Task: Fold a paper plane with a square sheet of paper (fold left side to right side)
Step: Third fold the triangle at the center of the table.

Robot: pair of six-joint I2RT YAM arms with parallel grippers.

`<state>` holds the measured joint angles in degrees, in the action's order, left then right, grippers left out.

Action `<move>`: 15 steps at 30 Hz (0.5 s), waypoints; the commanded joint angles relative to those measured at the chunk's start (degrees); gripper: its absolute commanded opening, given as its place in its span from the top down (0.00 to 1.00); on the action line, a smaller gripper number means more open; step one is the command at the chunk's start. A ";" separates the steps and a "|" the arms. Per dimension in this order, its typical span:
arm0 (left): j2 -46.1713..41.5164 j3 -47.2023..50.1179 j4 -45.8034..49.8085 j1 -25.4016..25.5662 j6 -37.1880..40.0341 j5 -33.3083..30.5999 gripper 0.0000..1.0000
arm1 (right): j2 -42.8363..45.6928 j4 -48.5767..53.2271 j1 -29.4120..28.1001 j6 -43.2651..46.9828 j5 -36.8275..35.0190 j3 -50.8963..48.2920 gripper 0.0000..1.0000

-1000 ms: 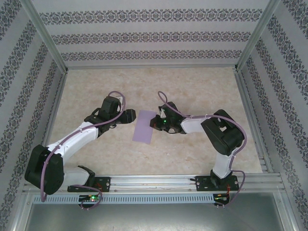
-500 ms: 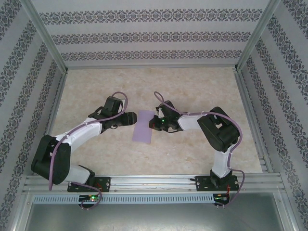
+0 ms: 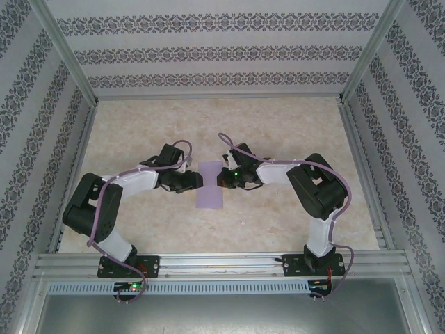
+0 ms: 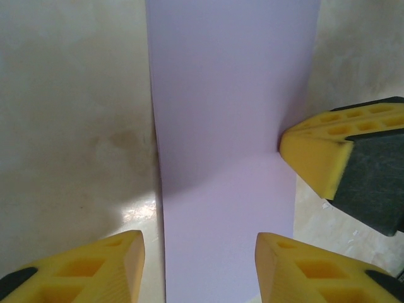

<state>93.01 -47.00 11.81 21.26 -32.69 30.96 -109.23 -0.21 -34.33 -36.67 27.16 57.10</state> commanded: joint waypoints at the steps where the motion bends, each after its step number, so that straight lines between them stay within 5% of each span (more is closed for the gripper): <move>1: 1.23 0.01 -1.55 -0.62 -1.66 2.53 0.53 | -0.46 5.22 0.36 1.80 -1.32 -0.19 1.00; 15: 4.53 -0.30 -2.50 -0.17 -2.21 4.11 0.62 | -0.63 5.04 0.40 1.68 -1.59 -0.11 1.00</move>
<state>96.40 -47.00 10.83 21.26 -34.37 33.89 -109.23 0.25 -34.33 -35.97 27.16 57.28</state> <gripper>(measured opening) 0.385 0.043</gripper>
